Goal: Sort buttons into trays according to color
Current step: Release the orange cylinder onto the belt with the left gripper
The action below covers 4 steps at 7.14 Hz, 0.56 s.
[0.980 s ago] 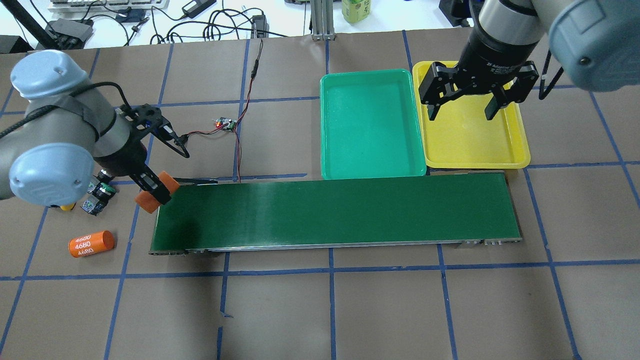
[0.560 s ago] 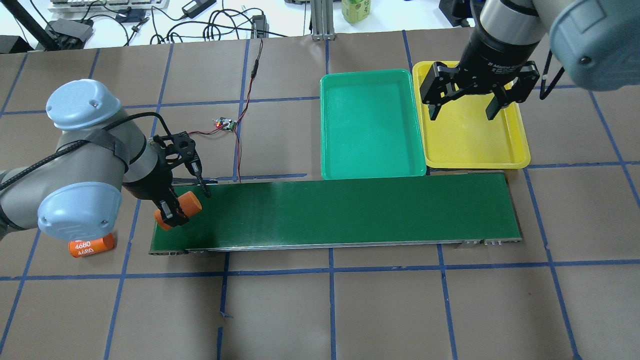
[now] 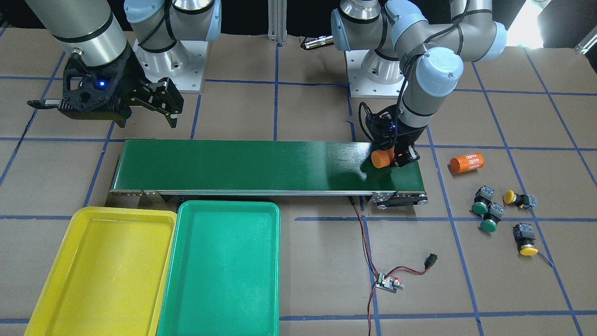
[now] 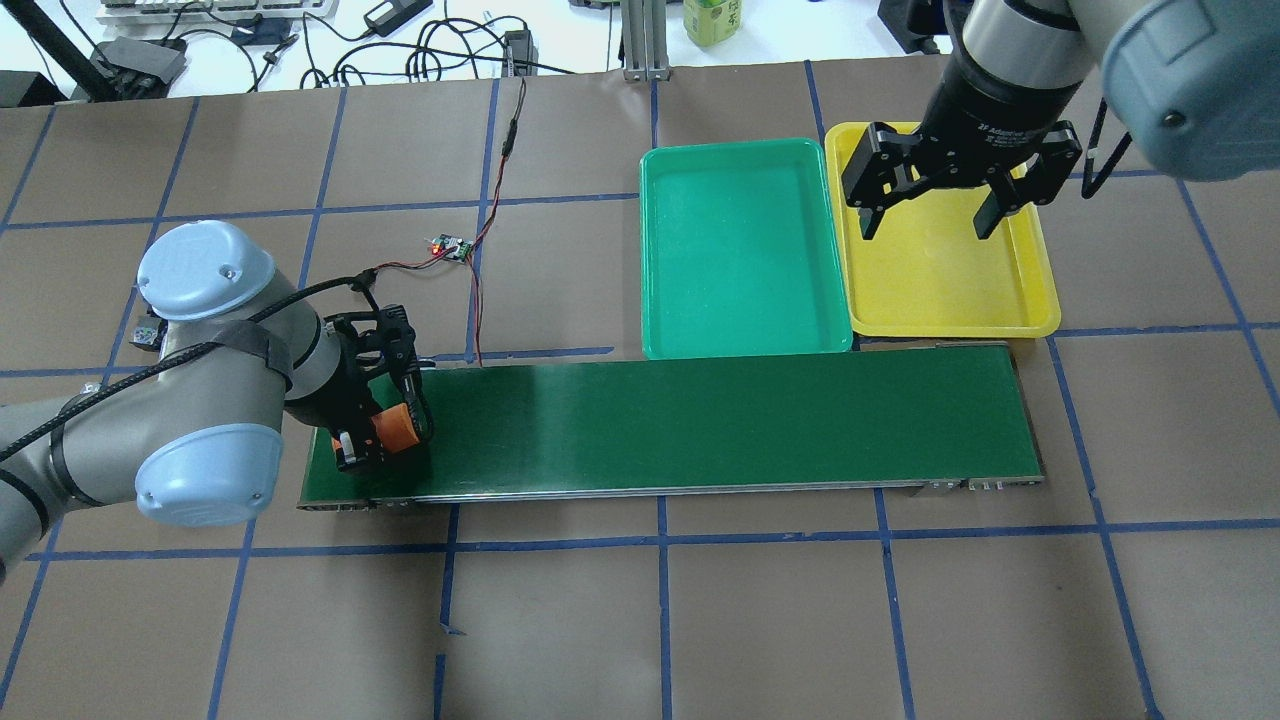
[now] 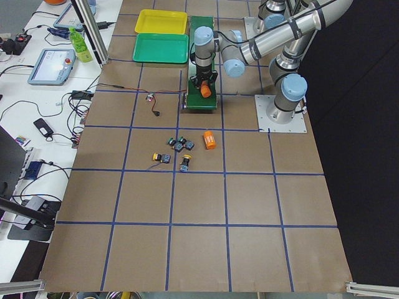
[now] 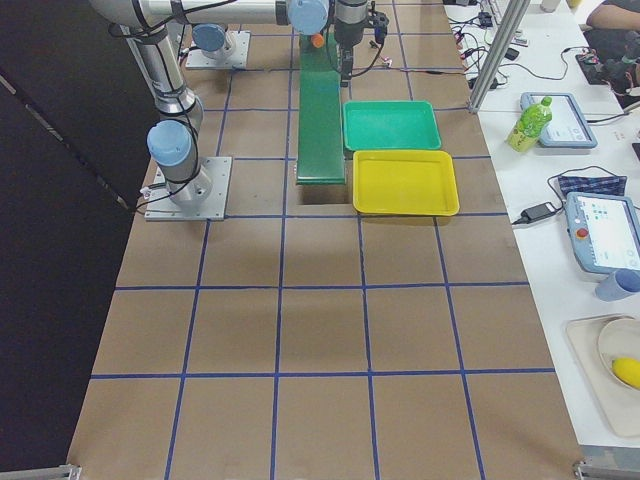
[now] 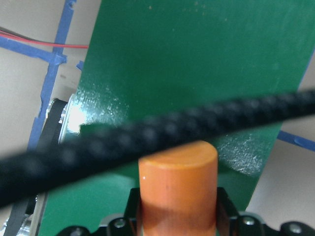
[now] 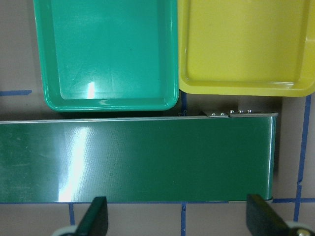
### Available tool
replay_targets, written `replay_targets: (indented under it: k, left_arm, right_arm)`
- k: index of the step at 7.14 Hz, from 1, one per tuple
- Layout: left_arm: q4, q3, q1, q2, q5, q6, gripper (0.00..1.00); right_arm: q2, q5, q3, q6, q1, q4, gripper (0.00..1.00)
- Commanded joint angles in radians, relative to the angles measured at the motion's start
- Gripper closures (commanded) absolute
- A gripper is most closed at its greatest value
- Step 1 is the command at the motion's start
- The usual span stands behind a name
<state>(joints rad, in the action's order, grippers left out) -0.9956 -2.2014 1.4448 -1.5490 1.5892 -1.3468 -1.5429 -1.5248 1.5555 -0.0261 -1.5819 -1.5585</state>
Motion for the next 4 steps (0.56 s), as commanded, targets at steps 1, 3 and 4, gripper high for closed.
replay_targets:
  k: [1,3,4]
  left_arm:
    - [0.011,0.018,-0.012,0.036,0.0,0.023,0.0]
    - [-0.026,0.08,-0.093,0.047,0.011,0.023,0.0]
    - [-0.023,0.087,-0.239,0.017,0.005,0.003,0.0]
  right_arm:
    - [0.001,0.0,0.0,0.0,0.0,0.0,0.0]
    - [0.001,0.0,0.0,0.0,0.0,0.0,0.0]
    - [0.001,0.0,0.0,0.0,0.002,0.0,0.0]
